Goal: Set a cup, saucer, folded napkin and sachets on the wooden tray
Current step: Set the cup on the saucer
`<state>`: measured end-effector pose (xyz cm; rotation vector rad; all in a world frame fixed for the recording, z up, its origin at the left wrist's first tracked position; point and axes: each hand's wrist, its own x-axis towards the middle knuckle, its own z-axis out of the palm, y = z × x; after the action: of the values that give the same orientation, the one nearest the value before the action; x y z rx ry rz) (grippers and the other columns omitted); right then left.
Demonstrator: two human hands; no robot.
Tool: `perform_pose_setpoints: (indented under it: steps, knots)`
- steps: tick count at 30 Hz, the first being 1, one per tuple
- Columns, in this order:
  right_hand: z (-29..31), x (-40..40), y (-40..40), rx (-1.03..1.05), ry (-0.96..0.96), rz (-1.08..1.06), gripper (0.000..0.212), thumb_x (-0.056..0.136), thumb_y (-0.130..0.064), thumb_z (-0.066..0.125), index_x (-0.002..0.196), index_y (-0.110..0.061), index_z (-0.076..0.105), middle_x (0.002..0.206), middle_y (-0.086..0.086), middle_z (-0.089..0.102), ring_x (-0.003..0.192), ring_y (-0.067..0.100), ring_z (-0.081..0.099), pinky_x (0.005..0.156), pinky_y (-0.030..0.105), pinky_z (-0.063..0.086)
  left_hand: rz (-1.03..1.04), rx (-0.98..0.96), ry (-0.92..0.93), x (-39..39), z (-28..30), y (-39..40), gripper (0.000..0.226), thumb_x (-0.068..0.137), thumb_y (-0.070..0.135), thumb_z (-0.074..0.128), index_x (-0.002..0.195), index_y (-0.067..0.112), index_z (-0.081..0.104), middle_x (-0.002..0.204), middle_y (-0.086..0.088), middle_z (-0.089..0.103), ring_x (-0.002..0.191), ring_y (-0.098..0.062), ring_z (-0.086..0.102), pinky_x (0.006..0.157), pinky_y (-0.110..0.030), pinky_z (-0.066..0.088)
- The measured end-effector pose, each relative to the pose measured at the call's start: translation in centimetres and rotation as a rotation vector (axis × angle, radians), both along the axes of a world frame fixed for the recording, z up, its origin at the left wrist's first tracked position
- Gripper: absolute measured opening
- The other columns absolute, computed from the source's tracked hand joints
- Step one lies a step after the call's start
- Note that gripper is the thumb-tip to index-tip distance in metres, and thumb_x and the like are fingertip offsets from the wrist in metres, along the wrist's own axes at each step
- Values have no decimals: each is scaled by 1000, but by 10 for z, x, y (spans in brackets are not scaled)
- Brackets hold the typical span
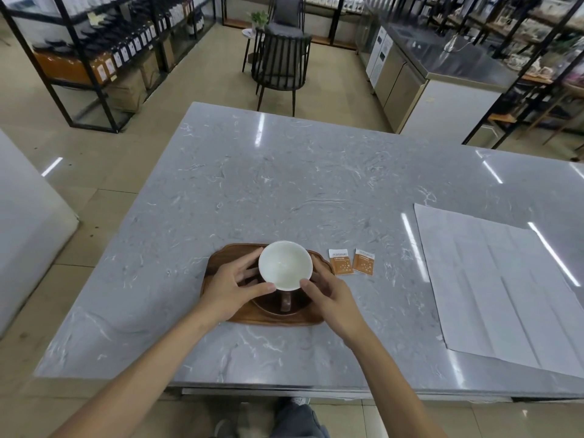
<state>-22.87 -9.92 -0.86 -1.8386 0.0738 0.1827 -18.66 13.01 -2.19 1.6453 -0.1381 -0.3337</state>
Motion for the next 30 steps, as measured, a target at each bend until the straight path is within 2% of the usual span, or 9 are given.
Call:
perform_pose_setpoints:
  steps: [3,10,16,20,25,27,30]
  knots:
    - [-1,-1,-2,-11,-6,-6,52,101,-28,65,150,-34,50,129,-14,73,122,-3,63,96,9,49,17,-1,2,-4,0,0,81,74,10,89,144,31,55,142,15,61,129,-11,60,107,-30,50]
    - [-8,-3,-1,-27,-27,-25,47,101,-31,65,147,-34,56,123,-23,73,118,-8,63,91,6,48,23,-11,8,-6,-1,1,79,75,9,88,143,32,55,138,18,63,126,-6,61,99,-17,51]
    - [-15,-3,-1,-30,-11,-49,44,99,-34,68,142,-33,60,122,-23,74,118,-10,63,88,4,48,-2,11,12,-6,-4,3,80,77,13,86,146,33,51,143,19,59,130,-6,58,105,-19,48]
    - [-19,-3,0,-45,-2,-78,43,96,-38,71,138,-36,62,120,-22,75,113,-13,64,83,1,47,-6,31,18,-6,-7,3,82,80,15,85,150,31,46,148,17,53,134,-5,53,97,-6,45]
    - [-22,-2,-1,-52,10,-83,44,96,-41,70,139,-34,63,123,-19,74,116,-9,64,87,5,49,8,10,36,-7,-10,2,82,79,15,85,150,30,46,149,14,53,135,-8,52,99,-8,46]
    - [-23,-2,-1,-58,17,-81,43,96,-43,69,138,-38,62,117,-27,74,114,-13,63,85,3,49,8,16,38,-7,-9,3,82,79,18,86,150,31,47,149,15,54,134,-7,53,102,-11,46]
    - [-23,-1,-1,-60,18,-90,47,95,-44,69,141,-34,61,109,-36,71,109,-19,62,81,0,47,5,19,33,-8,-9,3,81,79,18,86,148,34,48,146,17,57,132,-3,55,108,-17,45]
